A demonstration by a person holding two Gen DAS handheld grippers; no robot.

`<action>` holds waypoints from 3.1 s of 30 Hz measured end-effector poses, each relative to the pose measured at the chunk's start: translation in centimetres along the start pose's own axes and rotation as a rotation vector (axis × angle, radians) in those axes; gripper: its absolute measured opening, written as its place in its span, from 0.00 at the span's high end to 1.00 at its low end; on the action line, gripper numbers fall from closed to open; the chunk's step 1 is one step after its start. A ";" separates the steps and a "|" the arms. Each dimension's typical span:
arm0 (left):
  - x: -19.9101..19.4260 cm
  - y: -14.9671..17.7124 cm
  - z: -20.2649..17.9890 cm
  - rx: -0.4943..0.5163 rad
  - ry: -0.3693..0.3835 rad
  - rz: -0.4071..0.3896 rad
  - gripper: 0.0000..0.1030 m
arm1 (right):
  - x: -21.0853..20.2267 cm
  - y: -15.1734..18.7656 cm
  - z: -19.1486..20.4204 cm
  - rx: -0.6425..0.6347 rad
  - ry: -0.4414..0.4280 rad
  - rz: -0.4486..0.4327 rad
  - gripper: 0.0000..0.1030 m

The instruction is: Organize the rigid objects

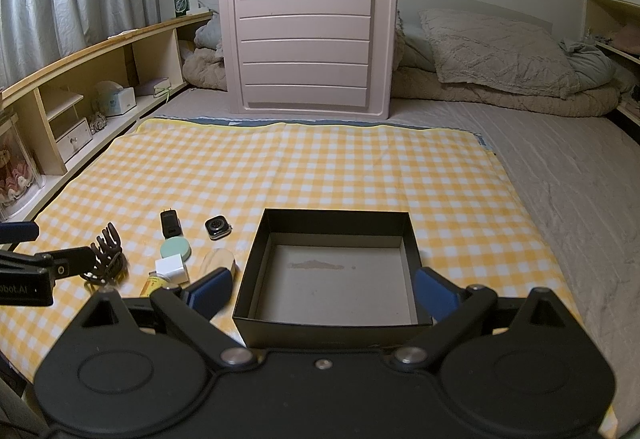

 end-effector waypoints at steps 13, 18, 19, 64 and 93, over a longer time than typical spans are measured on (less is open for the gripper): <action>-0.4 0.0 0.1 0.001 0.000 0.000 0.00 | -0.1 -0.1 0.2 -0.002 0.001 0.000 0.04; -0.4 0.0 0.1 0.002 0.000 0.000 0.00 | -0.1 0.0 0.1 -0.002 0.000 0.000 0.04; -0.3 0.1 0.1 0.002 0.000 0.000 0.00 | -0.1 -0.1 0.2 -0.002 0.001 0.000 0.04; 7.9 -6.9 3.4 -0.085 -0.121 0.098 0.00 | 14.2 -5.7 -9.1 0.081 0.083 0.220 0.04; 11.0 -5.4 6.0 -0.153 -0.009 0.221 0.14 | 22.9 -0.5 -10.6 0.056 0.064 0.495 0.94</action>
Point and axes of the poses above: each gripper's, at about its wrist camera, not at the fingertips, and x roughly the way its jaws point, z to its left, y to its underside, the point moved 2 cm from there along x, roughly the way its jaws point, and after that the axes turned 9 degrees about -x, right-handed, at the moved point
